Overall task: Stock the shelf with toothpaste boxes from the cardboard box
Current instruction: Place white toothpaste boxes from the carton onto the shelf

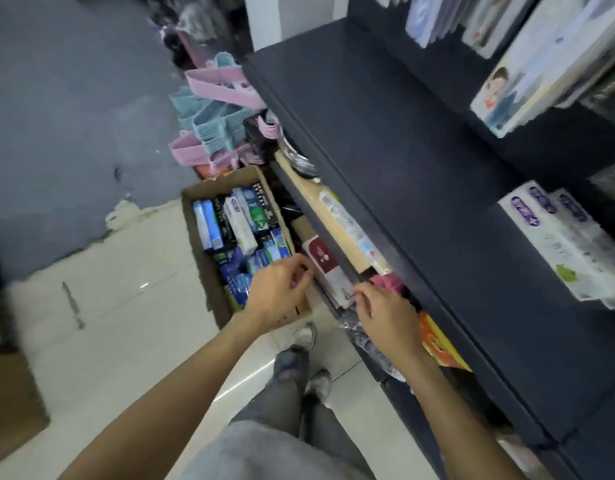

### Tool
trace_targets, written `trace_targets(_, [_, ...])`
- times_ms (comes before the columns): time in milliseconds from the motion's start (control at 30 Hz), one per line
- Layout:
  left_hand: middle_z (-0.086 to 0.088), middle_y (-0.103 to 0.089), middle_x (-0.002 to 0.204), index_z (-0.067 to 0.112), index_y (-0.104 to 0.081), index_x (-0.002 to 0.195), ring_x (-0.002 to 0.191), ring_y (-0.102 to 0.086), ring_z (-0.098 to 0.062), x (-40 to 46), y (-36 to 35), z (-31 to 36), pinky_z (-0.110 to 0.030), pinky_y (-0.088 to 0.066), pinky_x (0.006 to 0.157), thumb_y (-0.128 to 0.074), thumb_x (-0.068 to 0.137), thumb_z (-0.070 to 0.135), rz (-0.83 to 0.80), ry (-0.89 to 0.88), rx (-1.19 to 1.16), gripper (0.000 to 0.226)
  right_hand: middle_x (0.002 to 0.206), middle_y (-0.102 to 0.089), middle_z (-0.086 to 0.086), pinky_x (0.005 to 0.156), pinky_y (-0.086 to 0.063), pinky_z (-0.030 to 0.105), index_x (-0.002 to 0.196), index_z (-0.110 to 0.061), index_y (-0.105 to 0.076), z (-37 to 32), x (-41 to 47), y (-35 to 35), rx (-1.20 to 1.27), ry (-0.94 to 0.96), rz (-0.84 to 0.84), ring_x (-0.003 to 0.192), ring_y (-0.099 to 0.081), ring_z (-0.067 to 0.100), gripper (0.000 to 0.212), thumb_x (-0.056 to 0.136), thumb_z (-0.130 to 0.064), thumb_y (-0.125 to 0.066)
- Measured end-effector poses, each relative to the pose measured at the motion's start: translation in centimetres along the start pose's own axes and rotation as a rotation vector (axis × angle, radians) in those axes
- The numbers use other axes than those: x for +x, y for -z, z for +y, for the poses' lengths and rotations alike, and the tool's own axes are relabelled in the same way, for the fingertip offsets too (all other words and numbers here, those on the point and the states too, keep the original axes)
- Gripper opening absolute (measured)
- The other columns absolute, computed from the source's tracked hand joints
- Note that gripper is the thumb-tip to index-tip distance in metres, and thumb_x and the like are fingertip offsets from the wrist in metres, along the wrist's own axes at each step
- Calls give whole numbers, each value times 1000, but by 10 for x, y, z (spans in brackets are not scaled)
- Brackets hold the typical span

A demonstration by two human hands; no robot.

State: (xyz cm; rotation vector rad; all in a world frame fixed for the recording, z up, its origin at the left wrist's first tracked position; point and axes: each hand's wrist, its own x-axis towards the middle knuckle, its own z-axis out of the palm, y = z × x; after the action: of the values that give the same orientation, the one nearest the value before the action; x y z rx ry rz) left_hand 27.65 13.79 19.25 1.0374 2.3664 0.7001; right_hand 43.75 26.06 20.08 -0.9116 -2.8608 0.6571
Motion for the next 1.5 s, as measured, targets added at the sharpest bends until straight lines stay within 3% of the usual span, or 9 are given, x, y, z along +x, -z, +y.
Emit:
trace_targets(300, [3, -66, 104, 22, -60, 105, 95, -63, -17, -22, 23, -211, -27, -44, 80, -62, 85, 22, 26, 615, -150, 20, 101, -69, 0, 67, -38, 24, 110, -17, -65, -75, 70, -127, 84, 108, -407, 90, -63, 20, 23, 92, -15, -52])
trace_targets(567, [-6, -53, 128, 19, -47, 132, 112, -55, -22, 80, -2, -348, -36, -48, 91, -60, 87, 34, 118, 733, -119, 49, 123, -59, 5, 75, -39, 25, 130, -14, -51, -98, 220, -262, 147, -17, -435, 108, -57, 21, 37, 94, -20, -54])
trace_targets(700, [-3, -49, 135, 21, -36, 141, 115, -54, -20, 112, -16, -394, -36, -47, 91, -62, 85, 34, 128, 791, -184, 63, 130, -53, 11, 88, -45, 37, 135, -14, -43, -104, 280, -335, 144, -76, -444, 116, -51, 28, 47, 92, -22, -57])
trace_targets(867, [3, -55, 124, 22, -44, 135, 100, -56, -12, 127, -24, -413, -25, -41, 76, -61, 87, 33, 215, 725, -171, 51, 138, -37, 17, 89, -43, 38, 146, -18, -22, -106, 329, -404, 112, -180, -512, 117, -47, 34, 71, 89, -26, -62])
trace_targets(1000, [-1, -57, 115, 18, -51, 127, 101, -52, -16, 130, -30, -402, -24, -41, 76, -61, 86, 22, 284, 437, -24, 42, 137, -33, 21, 82, -46, 41, 149, -20, -10, -102, 342, -421, -31, -211, -549, 110, -50, 37, 84, 87, -31, -65])
trace_targets(1133, [-8, -58, 112, 11, -55, 124, 102, -52, -25, 154, -51, -392, -32, -45, 84, -65, 84, 16, 195, 242, 66, 42, 127, -47, 16, 72, -43, 36, 139, -11, -27, -93, 330, -406, -39, -129, -516, 104, -56, 35, 64, 87, -25, -63])
trace_targets(1300, [-8, -46, 131, 14, -38, 139, 122, -43, -25, 191, -80, -397, -35, -43, 93, -59, 90, 29, -17, 385, 27, 55, 122, -55, 12, 78, -52, 34, 128, -6, -41, -71, 287, -375, 20, -198, -310, 108, -56, 28, 51, 85, -23, -64])
trace_targets(1400, [-7, -41, 137, 14, -29, 143, 125, -41, -25, 206, -104, -396, -34, -42, 94, -57, 90, 40, -208, 291, 254, 66, 120, -55, 9, 73, -50, 24, 125, -7, -41, -60, 268, -365, 42, -302, -229, 104, -55, 20, 51, 84, -24, -66])
trace_targets(1500, [-8, -41, 137, 11, -20, 147, 125, -42, -25, 216, -130, -395, -34, -43, 93, -59, 88, 45, -342, 285, 417, 79, 121, -53, 8, 79, -56, 33, 126, -12, -38, -51, 253, -361, 68, -316, -210, 104, -55, 19, 52, 84, -27, -65])
